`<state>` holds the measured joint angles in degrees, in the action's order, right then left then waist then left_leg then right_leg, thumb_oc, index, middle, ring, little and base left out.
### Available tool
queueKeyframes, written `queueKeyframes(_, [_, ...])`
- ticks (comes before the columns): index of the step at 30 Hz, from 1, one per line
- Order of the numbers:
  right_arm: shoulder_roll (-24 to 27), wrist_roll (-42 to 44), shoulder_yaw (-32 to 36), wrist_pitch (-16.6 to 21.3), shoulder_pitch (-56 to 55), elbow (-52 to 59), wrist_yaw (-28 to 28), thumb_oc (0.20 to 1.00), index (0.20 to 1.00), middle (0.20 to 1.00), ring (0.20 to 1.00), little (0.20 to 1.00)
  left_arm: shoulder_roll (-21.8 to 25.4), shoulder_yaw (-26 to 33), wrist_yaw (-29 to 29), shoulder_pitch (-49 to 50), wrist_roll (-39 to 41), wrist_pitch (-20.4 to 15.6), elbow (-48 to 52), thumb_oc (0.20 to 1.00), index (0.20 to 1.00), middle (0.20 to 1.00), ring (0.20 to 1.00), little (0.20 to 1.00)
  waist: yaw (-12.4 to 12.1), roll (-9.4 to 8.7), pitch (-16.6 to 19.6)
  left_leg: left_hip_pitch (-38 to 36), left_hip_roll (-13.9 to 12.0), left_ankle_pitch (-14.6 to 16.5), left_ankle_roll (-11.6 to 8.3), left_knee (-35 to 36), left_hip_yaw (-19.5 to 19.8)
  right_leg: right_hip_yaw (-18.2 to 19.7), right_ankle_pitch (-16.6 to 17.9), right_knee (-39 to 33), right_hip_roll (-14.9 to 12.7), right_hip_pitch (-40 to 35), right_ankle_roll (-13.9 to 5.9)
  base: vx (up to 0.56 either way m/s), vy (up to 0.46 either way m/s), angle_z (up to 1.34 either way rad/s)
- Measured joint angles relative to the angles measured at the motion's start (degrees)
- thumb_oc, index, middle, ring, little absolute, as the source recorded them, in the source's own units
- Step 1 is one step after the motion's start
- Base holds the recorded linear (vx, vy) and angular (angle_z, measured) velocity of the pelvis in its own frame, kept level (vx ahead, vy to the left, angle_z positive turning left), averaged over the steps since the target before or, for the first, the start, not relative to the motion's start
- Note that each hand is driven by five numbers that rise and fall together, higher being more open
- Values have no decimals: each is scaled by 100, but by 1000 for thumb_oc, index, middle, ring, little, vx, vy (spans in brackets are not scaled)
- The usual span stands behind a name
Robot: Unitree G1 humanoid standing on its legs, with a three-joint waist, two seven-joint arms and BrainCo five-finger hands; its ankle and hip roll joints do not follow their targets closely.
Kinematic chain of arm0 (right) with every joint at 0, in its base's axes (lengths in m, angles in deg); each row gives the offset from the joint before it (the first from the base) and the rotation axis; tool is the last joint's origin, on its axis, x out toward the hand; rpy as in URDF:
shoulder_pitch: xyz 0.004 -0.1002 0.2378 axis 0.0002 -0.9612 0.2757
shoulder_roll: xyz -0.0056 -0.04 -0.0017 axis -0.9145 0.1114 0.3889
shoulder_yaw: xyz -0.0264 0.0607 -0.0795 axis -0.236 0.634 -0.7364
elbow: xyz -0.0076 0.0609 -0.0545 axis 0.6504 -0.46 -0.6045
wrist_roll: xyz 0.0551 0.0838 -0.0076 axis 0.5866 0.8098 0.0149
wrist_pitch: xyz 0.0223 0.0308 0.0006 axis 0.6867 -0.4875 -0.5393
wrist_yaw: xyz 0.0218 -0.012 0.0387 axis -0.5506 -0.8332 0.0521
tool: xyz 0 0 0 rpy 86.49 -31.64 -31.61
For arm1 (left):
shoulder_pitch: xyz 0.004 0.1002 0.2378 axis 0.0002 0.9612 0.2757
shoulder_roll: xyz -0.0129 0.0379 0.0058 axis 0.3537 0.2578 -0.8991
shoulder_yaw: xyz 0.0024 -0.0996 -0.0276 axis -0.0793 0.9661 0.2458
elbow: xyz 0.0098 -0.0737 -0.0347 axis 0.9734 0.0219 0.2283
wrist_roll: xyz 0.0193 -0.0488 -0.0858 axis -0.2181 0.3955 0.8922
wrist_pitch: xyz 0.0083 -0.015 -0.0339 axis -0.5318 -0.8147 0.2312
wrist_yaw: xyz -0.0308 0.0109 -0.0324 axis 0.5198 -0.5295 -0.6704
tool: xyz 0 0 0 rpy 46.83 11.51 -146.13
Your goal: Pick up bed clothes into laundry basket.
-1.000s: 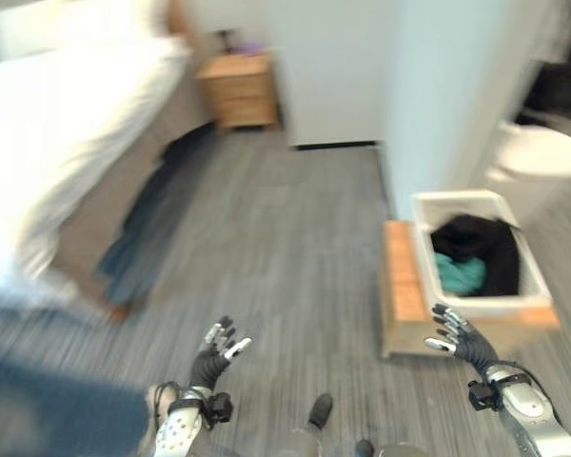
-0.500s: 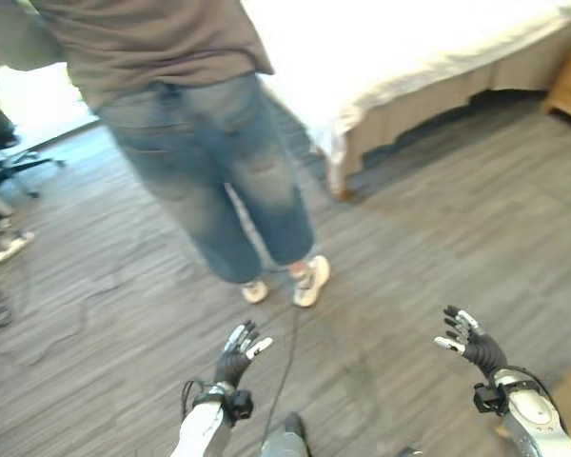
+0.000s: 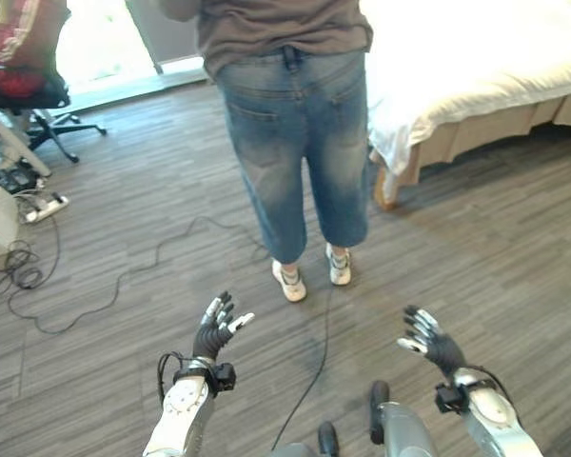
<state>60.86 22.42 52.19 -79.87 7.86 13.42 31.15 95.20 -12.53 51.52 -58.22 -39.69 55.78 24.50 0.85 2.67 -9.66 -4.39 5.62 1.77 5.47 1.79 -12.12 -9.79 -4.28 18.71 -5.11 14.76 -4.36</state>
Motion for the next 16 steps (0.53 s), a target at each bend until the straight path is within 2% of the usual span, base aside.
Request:
queueKeyframes(2, [38,-40,50,14,24,30,-1,1000,1000,1000,1000,1000,-87,-16,-27,164,85,-4,19,1000,1000,1000,1000,1000,-13,8,22,-29,-58,49,-81,-49,-10,-128,27,12,158,-280,46,144,-96,-15])
queueKeyframes(4, [-1,-71,229,23,11,25,-20,1000,1000,1000,1000,1000,-177,-37,-40,213,105,-9,13,1000,1000,1000,1000,1000,-58,-72,69,26,-53,67,-111,-244,26,-84,195,-341,224,-574,308,116,-62,-6])
queueKeyframes(5, [-98,-128,415,41,-52,21,-60,1000,1000,1000,1000,1000,-116,-109,-11,242,144,-10,14,1000,1000,1000,1000,1000,-98,-326,135,120,108,65,-116,-505,56,-32,360,-670,64,-779,577,75,-36,-3])
queueKeyframes(6, [-229,-158,668,93,-54,-56,-140,1000,1000,1000,1000,1000,-106,-138,27,226,252,-9,-68,1000,1000,1000,1000,1000,-106,-518,154,321,205,169,-38,-1004,240,109,232,-946,-89,-946,412,65,-32,-14])
queueKeyframes(7, [-342,-157,766,94,21,-169,-229,1000,1000,1000,1000,1000,-50,-168,42,271,289,3,-84,1000,1000,1000,1000,1000,-117,-606,176,476,66,459,33,-1291,315,203,304,-1090,-93,-1023,491,84,-44,-21])
queueKeyframes(8, [-322,-154,818,120,-7,-172,-290,1000,1000,1000,1000,1000,17,-168,56,271,311,5,-79,1000,1000,1000,1000,1000,-91,-629,233,508,-350,465,-57,-1184,415,236,297,-1036,-43,-976,444,67,-43,-31])
queueKeyframes(9, [-353,-125,917,128,-38,-231,-320,1000,1000,1000,1000,1000,-33,-147,39,232,311,22,-58,1000,1000,1000,1000,1000,-59,-567,276,390,-507,454,-394,-862,461,270,265,-976,-16,-919,332,39,-36,-25])
queueKeyframes(12, [-344,-79,879,133,-233,-215,-368,1000,1000,1000,1000,1000,-33,-37,-24,259,298,9,36,1000,1000,1000,1000,1000,43,-441,442,289,-468,283,-313,-439,324,204,464,-1394,-79,-1034,202,25,-20,-24])
queueKeyframes(16, [-344,25,844,135,-410,-216,-371,1000,1000,1000,1000,1000,-39,-34,-74,150,298,-4,31,1000,1000,1000,1000,1000,105,-355,505,64,-408,68,-307,-59,312,65,785,-1857,-111,-1261,59,14,-11,-6])
